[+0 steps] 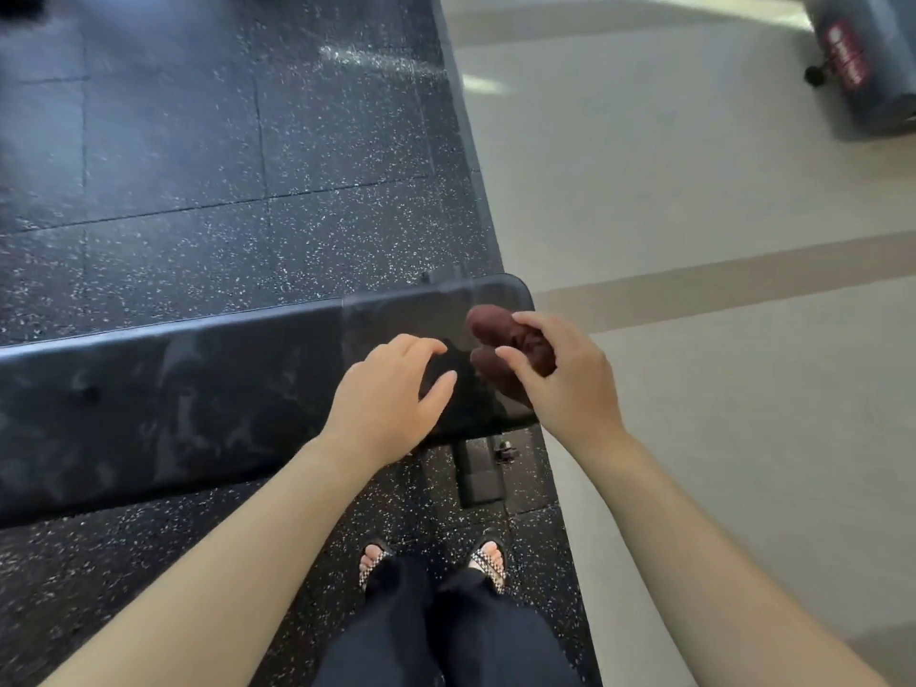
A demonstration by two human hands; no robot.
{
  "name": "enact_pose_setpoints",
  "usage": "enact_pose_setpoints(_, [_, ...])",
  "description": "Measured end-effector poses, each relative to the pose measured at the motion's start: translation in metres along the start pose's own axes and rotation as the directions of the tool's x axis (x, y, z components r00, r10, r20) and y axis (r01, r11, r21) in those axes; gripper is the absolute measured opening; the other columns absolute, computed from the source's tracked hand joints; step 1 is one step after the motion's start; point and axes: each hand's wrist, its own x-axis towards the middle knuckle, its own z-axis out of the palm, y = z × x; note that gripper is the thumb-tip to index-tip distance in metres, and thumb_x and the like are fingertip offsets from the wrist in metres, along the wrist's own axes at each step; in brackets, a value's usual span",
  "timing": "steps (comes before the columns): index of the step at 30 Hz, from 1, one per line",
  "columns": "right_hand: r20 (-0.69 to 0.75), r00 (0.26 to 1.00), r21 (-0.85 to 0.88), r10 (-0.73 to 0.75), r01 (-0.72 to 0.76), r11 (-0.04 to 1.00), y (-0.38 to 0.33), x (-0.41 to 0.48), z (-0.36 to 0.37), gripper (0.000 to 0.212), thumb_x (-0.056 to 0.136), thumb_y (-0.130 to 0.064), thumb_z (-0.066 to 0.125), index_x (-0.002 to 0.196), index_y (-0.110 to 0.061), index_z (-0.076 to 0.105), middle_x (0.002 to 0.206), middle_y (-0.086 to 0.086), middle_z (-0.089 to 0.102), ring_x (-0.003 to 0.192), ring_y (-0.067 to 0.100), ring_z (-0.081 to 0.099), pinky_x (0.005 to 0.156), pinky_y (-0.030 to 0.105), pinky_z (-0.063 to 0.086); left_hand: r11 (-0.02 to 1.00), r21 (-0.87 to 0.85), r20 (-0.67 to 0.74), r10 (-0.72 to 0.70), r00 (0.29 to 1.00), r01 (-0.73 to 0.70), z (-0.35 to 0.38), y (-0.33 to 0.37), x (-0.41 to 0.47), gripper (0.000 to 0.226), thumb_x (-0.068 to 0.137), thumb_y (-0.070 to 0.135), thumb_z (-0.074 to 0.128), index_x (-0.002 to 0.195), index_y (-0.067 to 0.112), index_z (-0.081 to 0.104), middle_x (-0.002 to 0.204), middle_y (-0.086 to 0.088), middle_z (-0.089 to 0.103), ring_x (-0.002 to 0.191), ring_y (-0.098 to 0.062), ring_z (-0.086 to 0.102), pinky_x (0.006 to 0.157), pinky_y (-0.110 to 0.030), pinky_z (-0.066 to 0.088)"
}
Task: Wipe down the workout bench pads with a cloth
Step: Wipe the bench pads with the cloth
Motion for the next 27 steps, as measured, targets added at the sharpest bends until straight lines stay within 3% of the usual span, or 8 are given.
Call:
enact_pose_setpoints(4, [-0.093,0.986,-0.086,-0.137,0.129,0.988,0.066,0.006,0.062,0.039,0.084,-0.035,0.066,0.114,-0.010,0.061,0.112,0.005,0.062,0.103,0.016,0.053,0.092,0.019,0.040,0.999,-0.024,-0.094,0.033,0.995,-0.035,0.063,-0.035,0.055,0.034,0.092,0.037,0.048,0.121,0.021,0.054,0.123,0.003,0.055,0.109,-0.020,0.053,0.086,-0.040,0.048])
enact_pose_setpoints(7, [0.018,0.993,-0.131,-0.114,0.115,0.985,0.118,-0.002,0.118,0.040,0.085,-0.038,0.061,0.115,-0.013,0.060,0.116,0.007,0.060,0.109,0.021,0.052,0.091,0.038,0.047,0.995,0.027,-0.130,0.101,0.986,-0.098,0.116,-0.064,0.087,0.040,0.088,0.037,0.043,0.118,0.015,0.058,0.124,-0.002,0.057,0.114,-0.022,0.051,0.088,-0.043,0.048])
enact_pose_setpoints(9, [0.074,0.991,-0.189,-0.116,0.128,0.974,0.134,-0.012,0.142,0.039,0.084,-0.040,0.062,0.116,-0.017,0.059,0.120,0.006,0.058,0.114,0.023,0.050,0.090,0.041,0.046,0.984,0.096,-0.113,0.160,0.981,-0.149,0.146,-0.082,0.102,0.046,0.086,0.037,0.040,0.122,0.013,0.057,0.130,-0.007,0.054,0.122,-0.025,0.047,0.094,-0.048,0.044])
enact_pose_setpoints(13, [0.062,0.995,-0.152,-0.073,0.081,0.985,0.128,-0.022,0.148,0.050,0.085,-0.053,0.056,0.125,-0.023,0.053,0.135,0.001,0.049,0.127,0.021,0.041,0.103,0.037,0.035,0.966,0.203,-0.118,0.184,0.976,-0.158,0.178,-0.111,0.122,0.056,0.089,0.040,0.035,0.139,0.017,0.040,0.150,-0.005,0.034,0.138,-0.025,0.028,0.109,-0.053,0.021])
enact_pose_setpoints(17, [0.098,0.995,-0.249,-0.020,0.044,0.967,0.127,0.002,0.145,0.050,0.087,-0.053,0.044,0.132,-0.033,0.048,0.149,-0.002,0.033,0.140,0.022,0.020,0.109,0.056,0.022,0.965,0.243,-0.150,0.137,0.979,-0.098,0.187,-0.124,0.129,0.060,0.089,0.045,0.032,0.145,0.023,0.031,0.154,-0.002,0.025,0.142,-0.021,0.019,0.113,-0.047,0.011])
enact_pose_setpoints(20, [0.158,0.986,-0.314,0.047,0.006,0.949,0.128,0.004,0.161,0.063,0.081,-0.059,0.049,0.139,-0.037,0.036,0.155,-0.002,0.021,0.143,0.024,0.011,0.110,0.063,0.012,0.962,0.250,-0.162,0.149,0.976,-0.105,0.188,-0.124,0.130,0.060,0.088,0.044,0.033,0.144,0.023,0.032,0.154,-0.001,0.026,0.141,-0.021,0.020,0.113,-0.046,0.010])
enact_pose_setpoints(27, [0.061,0.995,-0.433,0.078,-0.044,0.900,0.132,-0.016,0.175,0.065,0.084,-0.056,0.049,0.141,-0.031,0.033,0.154,0.006,0.025,0.139,0.035,0.021,0.102,0.062,0.027,0.961,0.258,-0.177,0.153,0.972,-0.104,0.189,-0.125,0.130,0.059,0.087,0.042,0.033,0.144,0.025,0.033,0.154,-0.001,0.027,0.141,-0.021,0.021,0.113,-0.047,0.012])
